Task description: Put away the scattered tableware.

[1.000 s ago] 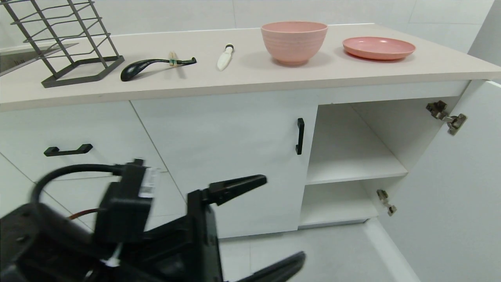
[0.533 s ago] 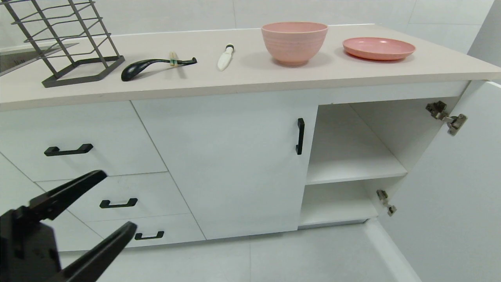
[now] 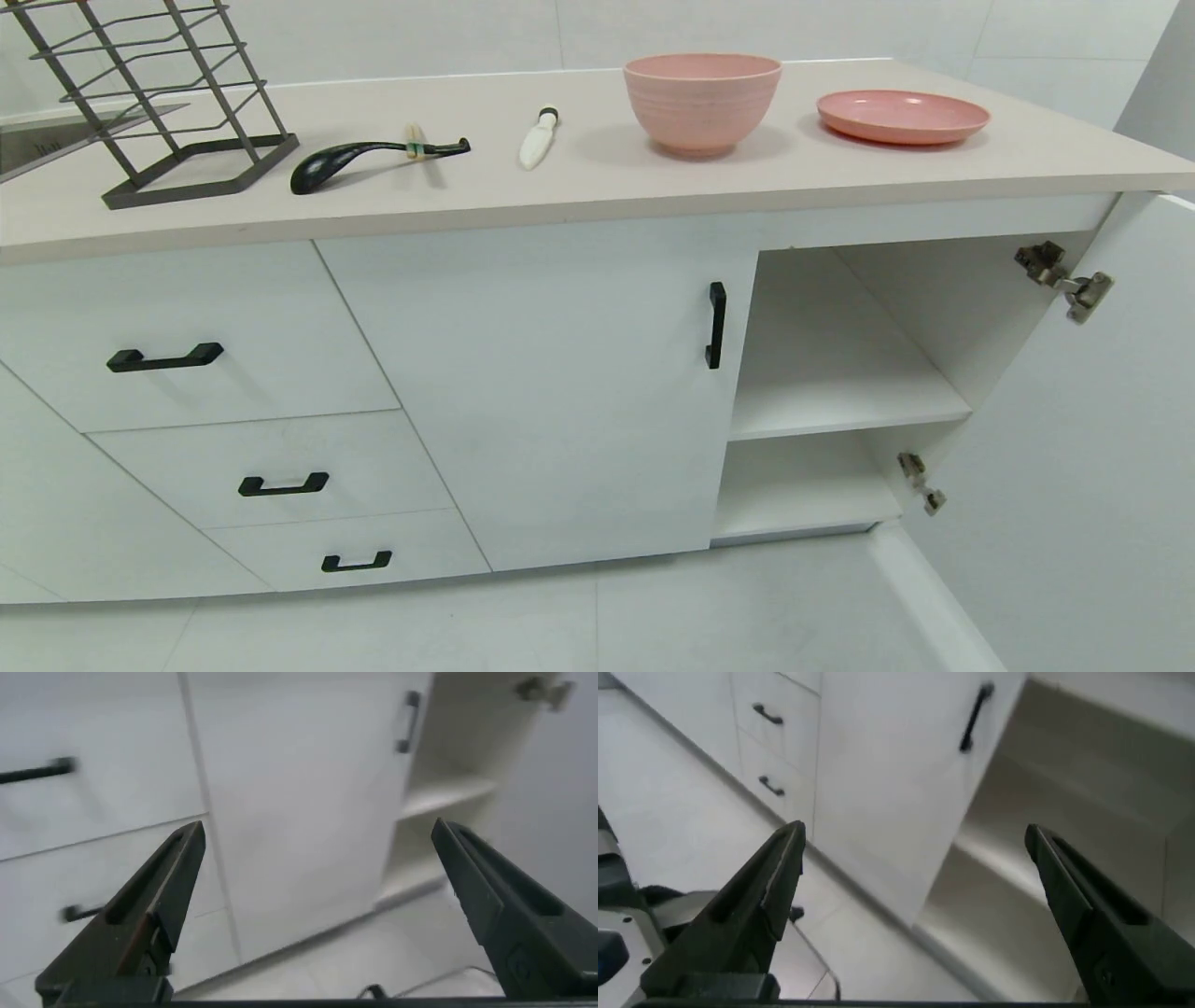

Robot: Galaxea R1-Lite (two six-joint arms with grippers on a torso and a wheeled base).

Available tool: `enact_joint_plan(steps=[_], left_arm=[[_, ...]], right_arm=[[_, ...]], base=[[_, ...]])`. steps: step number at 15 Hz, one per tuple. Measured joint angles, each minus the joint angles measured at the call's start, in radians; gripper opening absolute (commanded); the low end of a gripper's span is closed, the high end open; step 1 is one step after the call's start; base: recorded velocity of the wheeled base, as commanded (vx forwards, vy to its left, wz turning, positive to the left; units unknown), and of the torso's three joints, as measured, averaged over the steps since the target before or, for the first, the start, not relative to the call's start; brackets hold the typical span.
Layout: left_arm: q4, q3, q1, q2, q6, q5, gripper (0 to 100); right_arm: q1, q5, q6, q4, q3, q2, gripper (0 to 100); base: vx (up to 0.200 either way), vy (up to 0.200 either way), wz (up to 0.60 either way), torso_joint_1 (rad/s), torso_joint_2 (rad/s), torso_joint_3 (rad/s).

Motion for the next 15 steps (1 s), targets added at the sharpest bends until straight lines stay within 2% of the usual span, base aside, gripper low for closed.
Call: enact_joint_plan(steps=[1, 2, 3, 4, 5, 6, 7, 8, 9, 11, 13, 15], left_arm=[[0.005, 0.012, 0.016, -0.050, 0.026, 0.029, 100], [0.052, 0.057, 0.026, -0.086, 0.077, 0.085, 100], [0.125, 0.089, 0.030, -0.110, 0.135, 0.186, 100], [0.188, 0.106, 0.033, -0.125, 0.159, 0.251, 100], [0.199, 0.113, 0.034, -0.134, 0.160, 0.275, 100], [0.201, 0.117, 0.034, -0.142, 0.131, 0.319, 100], [0.205, 0.120, 0.034, -0.146, 0.081, 0.368, 100], [0.215, 0.120, 0.034, -0.147, 0.039, 0.390, 100], [0.232, 0.121, 0.035, -0.149, 0.013, 0.397, 100], [0.236, 0.122, 0.035, -0.150, 0.017, 0.398, 100], [0.219, 0.122, 0.034, -0.151, 0.055, 0.380, 100], [0.237, 0.122, 0.035, -0.151, 0.053, 0.350, 100]], right_arm=[[-0.012, -0.017, 0.008, 0.087, 0.000, -0.043, 100], [-0.023, -0.045, 0.014, 0.201, 0.000, -0.101, 100], [-0.030, -0.129, 0.024, 0.306, -0.001, -0.155, 100], [-0.036, -0.264, 0.050, 0.357, -0.002, -0.191, 100], [-0.039, -0.389, 0.087, 0.380, -0.002, -0.215, 100], [-0.042, -0.534, 0.132, 0.391, -0.002, -0.231, 100], [-0.044, -0.656, 0.181, 0.414, -0.002, -0.242, 100], [-0.045, -0.725, 0.224, 0.429, -0.002, -0.249, 100], [-0.046, -0.724, 0.239, 0.433, -0.001, -0.254, 100], [-0.047, -0.717, 0.244, 0.436, -0.001, -0.259, 100], [-0.047, -0.717, 0.244, 0.437, -0.002, -0.261, 100], [-0.047, -0.717, 0.245, 0.438, -0.002, -0.262, 100]], base=[[0.000, 0.000, 0.00, 0.000, 0.00, 0.000], [0.000, 0.000, 0.00, 0.000, 0.00, 0.000], [0.000, 0.000, 0.00, 0.000, 0.00, 0.000], [0.000, 0.000, 0.00, 0.000, 0.00, 0.000], [0.000, 0.000, 0.00, 0.000, 0.00, 0.000], [0.000, 0.000, 0.00, 0.000, 0.00, 0.000], [0.000, 0.000, 0.00, 0.000, 0.00, 0.000], [0.000, 0.000, 0.00, 0.000, 0.00, 0.000], [0.000, 0.000, 0.00, 0.000, 0.00, 0.000], [0.000, 0.000, 0.00, 0.000, 0.00, 0.000], [0.000, 0.000, 0.00, 0.000, 0.00, 0.000], [0.000, 0.000, 0.00, 0.000, 0.00, 0.000]])
